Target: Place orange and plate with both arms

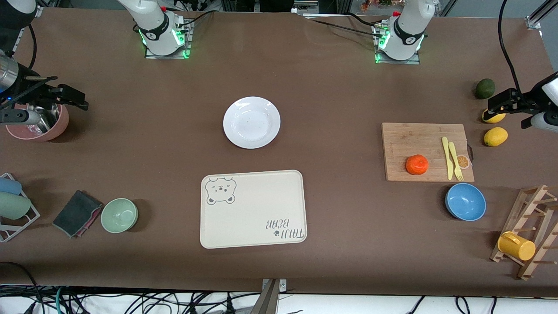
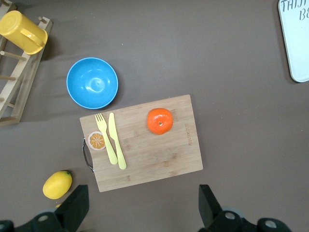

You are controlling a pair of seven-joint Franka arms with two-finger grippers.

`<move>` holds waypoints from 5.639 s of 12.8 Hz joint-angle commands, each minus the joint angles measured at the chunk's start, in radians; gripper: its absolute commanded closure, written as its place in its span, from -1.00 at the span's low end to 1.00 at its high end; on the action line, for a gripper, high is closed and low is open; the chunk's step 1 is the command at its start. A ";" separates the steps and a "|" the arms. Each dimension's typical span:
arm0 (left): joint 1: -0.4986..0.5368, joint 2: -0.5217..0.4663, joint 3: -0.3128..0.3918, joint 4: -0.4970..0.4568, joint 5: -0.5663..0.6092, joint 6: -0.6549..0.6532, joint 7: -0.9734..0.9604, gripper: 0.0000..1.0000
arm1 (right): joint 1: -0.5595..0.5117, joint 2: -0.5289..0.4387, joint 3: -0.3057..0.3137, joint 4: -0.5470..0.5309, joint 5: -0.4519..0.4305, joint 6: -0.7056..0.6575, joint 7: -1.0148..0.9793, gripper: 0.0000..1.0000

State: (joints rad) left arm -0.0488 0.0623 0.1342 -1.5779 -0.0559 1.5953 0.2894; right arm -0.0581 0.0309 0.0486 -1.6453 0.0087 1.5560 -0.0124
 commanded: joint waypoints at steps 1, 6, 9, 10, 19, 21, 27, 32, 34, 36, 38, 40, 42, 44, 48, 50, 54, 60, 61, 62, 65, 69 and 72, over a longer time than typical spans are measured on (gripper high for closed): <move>-0.005 -0.002 0.002 0.004 0.005 0.006 0.013 -1.00 | -0.003 0.006 0.000 0.021 0.013 -0.007 -0.008 -1.00; -0.003 -0.002 0.002 0.004 0.005 0.006 0.013 -1.00 | -0.003 0.006 0.000 0.022 0.013 -0.007 -0.008 -1.00; -0.003 -0.002 0.002 0.004 0.005 0.006 0.013 -1.00 | -0.003 0.006 0.000 0.021 0.014 -0.007 -0.008 -1.00; -0.005 -0.002 0.002 0.004 0.005 0.006 0.014 -1.00 | -0.003 0.006 0.000 0.021 0.013 -0.008 -0.008 -1.00; 0.003 0.069 0.004 0.015 0.005 0.017 0.010 -1.00 | -0.003 0.004 0.000 0.021 0.014 -0.007 -0.008 -1.00; 0.004 0.112 0.005 0.024 0.004 0.028 0.010 -1.00 | -0.003 0.006 0.000 0.021 0.014 -0.008 -0.008 -1.00; 0.010 0.257 0.009 0.024 0.039 0.165 0.007 -1.00 | -0.003 0.006 0.000 0.019 0.014 -0.007 -0.008 -1.00; -0.011 0.286 0.002 -0.068 0.054 0.268 -0.073 -1.00 | -0.003 0.006 0.000 0.021 0.014 -0.007 -0.008 -1.00; -0.014 0.240 -0.013 -0.213 0.054 0.383 -0.091 -1.00 | -0.003 0.006 0.000 0.019 0.014 -0.007 -0.008 -1.00; -0.029 0.203 -0.034 -0.356 0.097 0.527 -0.163 -1.00 | -0.003 0.006 0.000 0.019 0.014 -0.007 -0.008 -1.00; -0.031 0.195 -0.066 -0.451 0.184 0.613 -0.254 -1.00 | -0.003 0.006 0.000 0.018 0.014 -0.007 -0.008 -1.00; -0.031 0.197 -0.087 -0.513 0.195 0.661 -0.358 -1.00 | -0.003 0.006 0.000 0.018 0.014 -0.005 -0.008 -1.00; -0.031 0.202 -0.088 -0.585 0.196 0.763 -0.375 -1.00 | -0.003 0.006 -0.001 0.018 0.014 -0.005 -0.008 -1.00; -0.029 0.227 -0.088 -0.614 0.196 0.831 -0.375 -1.00 | -0.003 0.006 -0.001 0.018 0.014 -0.005 -0.008 -1.00; -0.032 0.280 -0.090 -0.605 0.194 0.838 -0.404 -1.00 | -0.003 0.006 -0.001 0.018 0.014 -0.005 -0.008 -1.00; -0.032 0.297 -0.090 -0.605 0.194 0.844 -0.404 -1.00 | -0.003 0.006 -0.001 0.018 0.014 -0.005 -0.008 -1.00; -0.032 0.314 -0.090 -0.600 0.194 0.844 -0.404 -1.00 | -0.003 0.006 0.000 0.018 0.014 -0.005 -0.008 -1.00; -0.040 0.347 -0.091 -0.550 0.191 0.842 -0.415 -0.82 | -0.003 0.006 -0.001 0.018 0.014 -0.005 -0.008 -1.00; -0.048 0.355 -0.091 -0.545 0.191 0.842 -0.436 -0.82 | -0.005 0.006 -0.001 0.018 0.016 -0.005 -0.008 -1.00; -0.057 0.356 -0.091 -0.545 0.191 0.844 -0.456 -0.82 | -0.003 0.006 -0.001 0.018 0.014 -0.005 -0.008 -1.00; -0.062 0.358 -0.090 -0.545 0.192 0.842 -0.470 -0.72 | -0.003 0.006 0.000 0.018 0.014 -0.005 -0.008 -1.00; -0.062 0.364 -0.090 -0.528 0.192 0.838 -0.472 0.20 | -0.003 0.006 -0.001 0.018 0.014 -0.005 -0.008 -1.00; -0.062 0.370 -0.088 -0.507 0.192 0.825 -0.472 0.70 | -0.003 0.006 -0.001 0.018 0.014 -0.005 -0.008 -1.00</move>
State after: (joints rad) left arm -0.1067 0.4195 0.0415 -2.1194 0.1064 2.4357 -0.1573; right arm -0.0584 0.0313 0.0486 -1.6453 0.0087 1.5572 -0.0124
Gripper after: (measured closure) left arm 0.348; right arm 0.000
